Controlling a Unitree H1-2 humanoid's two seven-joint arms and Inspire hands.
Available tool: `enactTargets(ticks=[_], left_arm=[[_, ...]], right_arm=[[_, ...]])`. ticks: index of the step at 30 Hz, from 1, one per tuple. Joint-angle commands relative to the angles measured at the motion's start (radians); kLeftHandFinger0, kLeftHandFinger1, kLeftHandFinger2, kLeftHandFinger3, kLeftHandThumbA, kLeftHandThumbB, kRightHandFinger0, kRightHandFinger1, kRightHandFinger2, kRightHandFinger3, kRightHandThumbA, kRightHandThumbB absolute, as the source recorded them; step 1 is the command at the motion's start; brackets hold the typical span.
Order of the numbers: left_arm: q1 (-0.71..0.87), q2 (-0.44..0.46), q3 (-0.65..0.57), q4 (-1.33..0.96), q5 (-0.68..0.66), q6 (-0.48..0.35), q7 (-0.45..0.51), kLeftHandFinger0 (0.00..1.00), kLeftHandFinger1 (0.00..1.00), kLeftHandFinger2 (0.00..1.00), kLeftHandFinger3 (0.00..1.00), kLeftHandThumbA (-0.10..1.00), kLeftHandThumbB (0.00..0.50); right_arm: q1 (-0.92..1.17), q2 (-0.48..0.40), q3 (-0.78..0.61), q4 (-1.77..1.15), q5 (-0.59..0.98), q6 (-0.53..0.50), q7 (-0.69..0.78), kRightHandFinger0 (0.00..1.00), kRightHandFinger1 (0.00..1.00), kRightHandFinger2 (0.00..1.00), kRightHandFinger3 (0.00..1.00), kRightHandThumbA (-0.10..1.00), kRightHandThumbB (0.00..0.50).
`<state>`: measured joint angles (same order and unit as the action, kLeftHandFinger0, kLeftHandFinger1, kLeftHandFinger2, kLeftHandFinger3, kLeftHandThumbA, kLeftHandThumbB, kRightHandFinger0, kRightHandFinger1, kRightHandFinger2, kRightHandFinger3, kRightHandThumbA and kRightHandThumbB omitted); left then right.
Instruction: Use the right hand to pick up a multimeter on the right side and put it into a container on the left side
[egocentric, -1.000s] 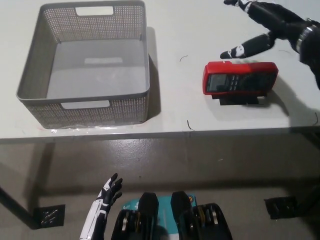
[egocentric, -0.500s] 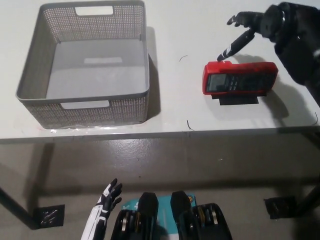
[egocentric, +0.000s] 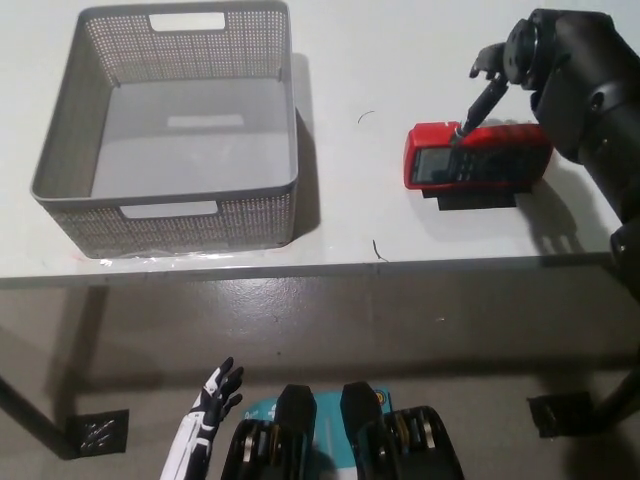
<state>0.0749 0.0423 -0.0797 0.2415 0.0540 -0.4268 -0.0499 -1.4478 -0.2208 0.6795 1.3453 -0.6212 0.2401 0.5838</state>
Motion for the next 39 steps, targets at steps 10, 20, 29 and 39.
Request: enactTargets(ticks=[10, 20, 29, 39], left_arm=[[-0.013, 0.013, -0.008, -0.011, -0.007, -0.043, -0.014, 1.00, 1.00, 1.00, 1.00, 1.00, 0.500], [-0.009, 0.015, -0.008, -0.027, 0.004, -0.043, -0.012, 1.00, 1.00, 1.00, 1.00, 1.00, 0.491], [-0.027, 0.025, -0.006, -0.036, -0.006, -0.043, -0.027, 1.00, 1.00, 1.00, 1.00, 1.00, 0.488], [-0.026, 0.028, -0.003, -0.039, -0.011, -0.041, -0.026, 1.00, 1.00, 1.00, 1.00, 1.00, 0.493]], right_arm=[[-0.035, 0.039, 0.016, 0.038, -0.026, 0.016, 0.017, 1.00, 1.00, 1.00, 1.00, 0.80, 0.500], [0.100, 0.079, 0.085, 0.095, -0.076, -0.053, 0.102, 1.00, 1.00, 1.00, 1.00, 0.91, 0.500], [0.208, 0.057, 0.093, 0.102, -0.070, -0.049, -0.039, 1.00, 1.00, 1.00, 1.00, 0.76, 0.495], [0.300, 0.014, -0.295, 0.067, 0.193, -0.148, -0.469, 0.00, 0.33, 0.70, 0.75, -0.10, 0.153]])
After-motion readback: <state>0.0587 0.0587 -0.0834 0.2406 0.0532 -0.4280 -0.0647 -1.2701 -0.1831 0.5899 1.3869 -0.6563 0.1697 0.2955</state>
